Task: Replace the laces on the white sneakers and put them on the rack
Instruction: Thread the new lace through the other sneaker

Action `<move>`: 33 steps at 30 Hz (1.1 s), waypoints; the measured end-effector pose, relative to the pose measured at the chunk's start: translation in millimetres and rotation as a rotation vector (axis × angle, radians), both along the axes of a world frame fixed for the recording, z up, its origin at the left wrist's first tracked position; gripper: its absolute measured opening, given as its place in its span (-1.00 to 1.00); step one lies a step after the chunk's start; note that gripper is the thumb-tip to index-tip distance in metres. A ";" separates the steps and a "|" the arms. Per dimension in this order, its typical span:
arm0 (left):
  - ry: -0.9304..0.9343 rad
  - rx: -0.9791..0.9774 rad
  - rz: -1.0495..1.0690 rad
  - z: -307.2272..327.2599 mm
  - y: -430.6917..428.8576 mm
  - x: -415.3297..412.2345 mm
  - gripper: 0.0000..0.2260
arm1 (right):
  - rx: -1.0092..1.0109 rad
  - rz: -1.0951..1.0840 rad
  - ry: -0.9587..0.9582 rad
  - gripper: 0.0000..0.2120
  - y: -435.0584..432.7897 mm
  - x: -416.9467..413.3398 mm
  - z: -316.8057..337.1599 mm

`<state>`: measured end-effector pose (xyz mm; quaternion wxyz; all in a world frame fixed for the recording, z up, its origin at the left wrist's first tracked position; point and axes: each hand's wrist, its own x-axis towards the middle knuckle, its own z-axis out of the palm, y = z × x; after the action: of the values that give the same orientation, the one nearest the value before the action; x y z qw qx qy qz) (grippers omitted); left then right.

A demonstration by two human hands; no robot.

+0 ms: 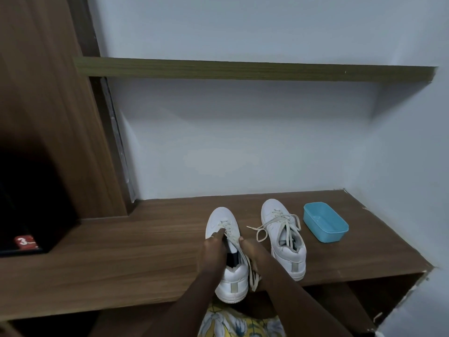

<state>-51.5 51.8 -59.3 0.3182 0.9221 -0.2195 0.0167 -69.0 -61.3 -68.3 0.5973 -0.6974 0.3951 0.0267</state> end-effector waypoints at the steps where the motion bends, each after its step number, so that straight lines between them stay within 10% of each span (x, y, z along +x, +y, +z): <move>1: -0.001 0.013 -0.003 0.0 0.2 0.1 -0.58 | 0.089 -0.054 -0.045 -0.58 -2.2 5.6 -6.4; 8: 0.013 -0.053 0.039 3.0 -0.4 4.8 -0.65 | 0.431 -0.404 -0.269 -0.78 -8.4 6.6 6.4; 16: 0.008 0.067 -0.058 35.9 -33.2 15.3 -0.71 | 0.331 -0.470 -0.446 -0.91 -6.9 13.9 40.4; 26: 0.292 -0.467 0.107 39.5 -64.6 13.8 -0.80 | 0.381 -0.494 -0.606 -0.84 -12.6 4.6 63.3; 33: 0.204 -0.258 0.059 17.4 -68.2 16.7 -0.81 | 0.325 -0.497 -0.652 -0.92 -35.1 9.6 83.0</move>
<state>-34.8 -16.4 -41.9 0.4541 0.8765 -0.1550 -0.0395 -59.3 -96.5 14.7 0.7809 -0.4503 0.3324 -0.2774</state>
